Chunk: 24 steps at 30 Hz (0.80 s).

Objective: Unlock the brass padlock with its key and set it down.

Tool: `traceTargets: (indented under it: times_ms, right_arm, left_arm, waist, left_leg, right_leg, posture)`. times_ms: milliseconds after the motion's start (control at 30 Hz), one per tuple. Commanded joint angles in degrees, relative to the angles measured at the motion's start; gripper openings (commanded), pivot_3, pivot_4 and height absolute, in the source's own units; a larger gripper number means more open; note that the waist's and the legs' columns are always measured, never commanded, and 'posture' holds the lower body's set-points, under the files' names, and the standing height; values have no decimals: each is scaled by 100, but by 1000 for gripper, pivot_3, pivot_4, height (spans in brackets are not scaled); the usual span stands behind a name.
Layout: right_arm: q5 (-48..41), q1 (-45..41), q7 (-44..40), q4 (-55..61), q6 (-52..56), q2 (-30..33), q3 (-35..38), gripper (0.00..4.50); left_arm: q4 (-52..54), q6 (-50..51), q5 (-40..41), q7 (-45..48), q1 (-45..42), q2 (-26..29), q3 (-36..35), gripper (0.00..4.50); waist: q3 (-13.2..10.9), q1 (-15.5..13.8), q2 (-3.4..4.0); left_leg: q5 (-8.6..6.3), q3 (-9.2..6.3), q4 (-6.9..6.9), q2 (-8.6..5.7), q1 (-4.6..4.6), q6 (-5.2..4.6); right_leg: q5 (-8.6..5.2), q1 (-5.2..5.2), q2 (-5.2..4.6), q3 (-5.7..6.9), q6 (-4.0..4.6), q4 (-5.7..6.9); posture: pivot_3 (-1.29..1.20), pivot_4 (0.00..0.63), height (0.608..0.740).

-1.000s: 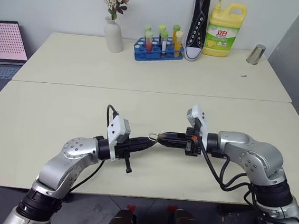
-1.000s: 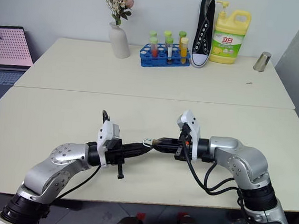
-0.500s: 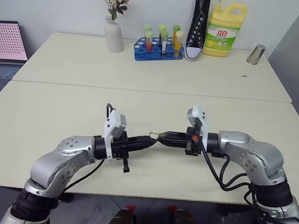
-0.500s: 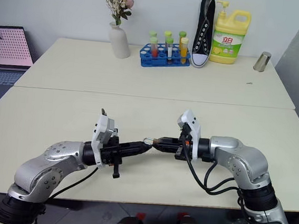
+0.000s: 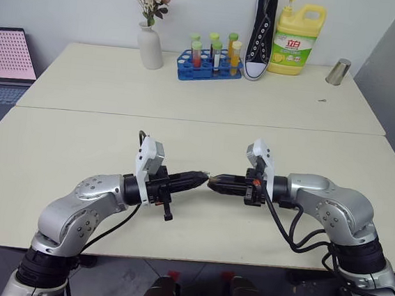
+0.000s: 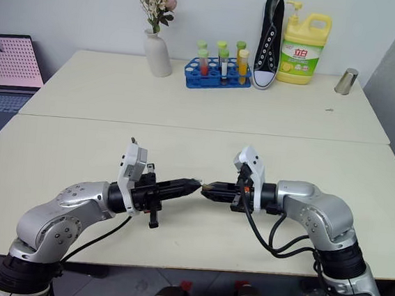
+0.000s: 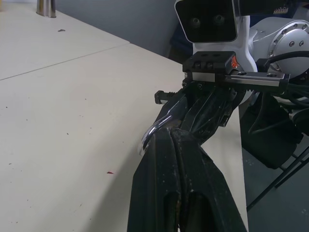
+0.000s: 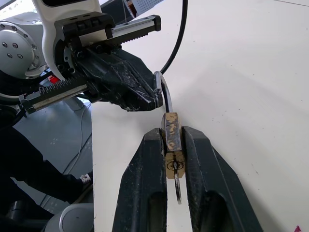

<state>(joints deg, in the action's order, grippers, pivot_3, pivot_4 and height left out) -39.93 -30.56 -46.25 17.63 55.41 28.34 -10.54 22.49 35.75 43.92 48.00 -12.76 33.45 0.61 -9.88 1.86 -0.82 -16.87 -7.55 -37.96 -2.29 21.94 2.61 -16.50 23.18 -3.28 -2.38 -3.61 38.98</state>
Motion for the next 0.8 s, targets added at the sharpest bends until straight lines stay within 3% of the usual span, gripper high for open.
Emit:
traceTargets:
  times_ms: [33,467,600,767,800]
  right_arm:
    - [-55,-16,-93,184,-86,-17,30,158]
    - [-63,-12,-98,182,-74,-22,30,158]
    - [-41,-15,-95,174,-79,-16,29,158]
    - [-39,-17,-87,112,-18,-8,51,158]
    - [-36,-17,-90,97,-8,-1,50,158]
  left_arm:
    - [187,-83,2,-44,-69,-49,-121,0]
    - [135,-362,-357,-33,-74,-118,-60,0]
    - [119,-717,-957,11,-21,49,108,0]
    - [-146,-2693,-2236,863,338,523,378,0]
    - [-297,-3136,-2453,1041,411,619,409,371]
  waist:
    - [0,0,0]
    - [0,-1,0]
    - [0,-1,0]
    - [0,0,1]
    - [0,-1,1]
  left_leg:
    - [0,0,0,0,0,0]
    - [1,0,0,-1,0,1]
    - [1,0,0,-1,0,1]
    - [2,3,2,-2,0,3]
    - [2,3,3,-1,0,3]
  right_leg:
    - [0,0,0,0,0,0]
    - [0,0,0,0,0,-1]
    - [0,0,0,0,0,-1]
    - [0,0,1,-1,1,-3]
    - [0,1,0,-2,1,-4]
  posture:
    - [0,150,740]
    - [0,150,740]
    - [0,150,740]
    - [0,150,740]
    - [0,150,740]
